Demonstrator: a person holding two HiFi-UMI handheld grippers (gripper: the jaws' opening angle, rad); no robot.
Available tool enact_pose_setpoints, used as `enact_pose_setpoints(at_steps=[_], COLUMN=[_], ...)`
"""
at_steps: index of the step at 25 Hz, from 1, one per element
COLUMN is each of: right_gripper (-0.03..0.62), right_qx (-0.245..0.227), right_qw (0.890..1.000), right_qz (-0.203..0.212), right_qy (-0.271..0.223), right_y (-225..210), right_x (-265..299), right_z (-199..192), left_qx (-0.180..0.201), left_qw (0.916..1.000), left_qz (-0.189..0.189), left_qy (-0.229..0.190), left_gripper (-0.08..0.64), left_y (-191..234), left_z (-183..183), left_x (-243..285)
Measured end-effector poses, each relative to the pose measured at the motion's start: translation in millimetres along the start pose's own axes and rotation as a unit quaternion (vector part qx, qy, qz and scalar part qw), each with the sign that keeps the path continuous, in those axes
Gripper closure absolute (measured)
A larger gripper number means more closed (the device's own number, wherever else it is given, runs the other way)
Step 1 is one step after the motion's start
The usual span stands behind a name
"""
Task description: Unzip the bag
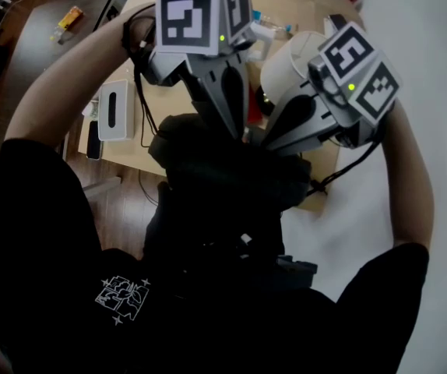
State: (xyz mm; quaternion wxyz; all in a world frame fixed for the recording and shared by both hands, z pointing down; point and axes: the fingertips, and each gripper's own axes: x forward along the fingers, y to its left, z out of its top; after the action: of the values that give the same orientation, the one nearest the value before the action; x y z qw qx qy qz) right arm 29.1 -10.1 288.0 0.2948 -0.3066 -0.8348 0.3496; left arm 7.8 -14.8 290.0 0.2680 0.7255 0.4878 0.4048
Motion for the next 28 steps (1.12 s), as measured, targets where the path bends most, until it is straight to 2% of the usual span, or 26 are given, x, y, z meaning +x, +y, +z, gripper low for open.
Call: enact_pose_setpoints(at_steps=[4,8,13,17,21,23,26,28], right_gripper=[0.574,0.575,0.575,0.575,0.575,0.575,0.577,0.578], right_qx=[-0.017,-0.022,-0.024,-0.026,-0.025,-0.028,-0.037,-0.046], right_qw=[0.999,0.999,0.998,0.998,0.998,0.998,0.997,0.997], right_qz=[-0.020,-0.023,-0.026,-0.024,-0.025,-0.024,-0.030,-0.035], right_qy=[0.024,0.044,0.043,0.045,0.045,0.048,0.058,0.060], right_y=[3.4,5.5,5.4,6.8,6.4,7.0,6.8,9.1], right_x=[7.6,15.2,14.1,17.2,17.6,20.1,24.9,24.6], right_z=[0.1,-0.1,0.6,1.5,2.1,2.3,3.0,3.4], left_qx=[0.019,0.042,0.067,0.082,0.081,0.088,0.095,0.104], left_qw=[0.9975,0.9843,0.9776,0.9732,0.9669,0.9604,0.9417,0.9339], left_qz=[0.038,0.086,0.116,0.120,0.127,0.137,0.166,0.192], left_qy=[0.056,0.148,0.162,0.178,0.206,0.226,0.277,0.283], left_gripper=[0.554,0.552,0.549,0.549,0.548,0.548,0.549,0.554], left_y=[-7.9,-9.9,-5.7,-6.7,-9.0,-10.3,-8.2,-6.7], left_z=[-8.0,-23.3,-24.5,-21.8,-23.1,-21.3,-24.9,-23.5], left_x=[7.1,19.3,23.7,28.4,32.7,36.5,38.5,37.4])
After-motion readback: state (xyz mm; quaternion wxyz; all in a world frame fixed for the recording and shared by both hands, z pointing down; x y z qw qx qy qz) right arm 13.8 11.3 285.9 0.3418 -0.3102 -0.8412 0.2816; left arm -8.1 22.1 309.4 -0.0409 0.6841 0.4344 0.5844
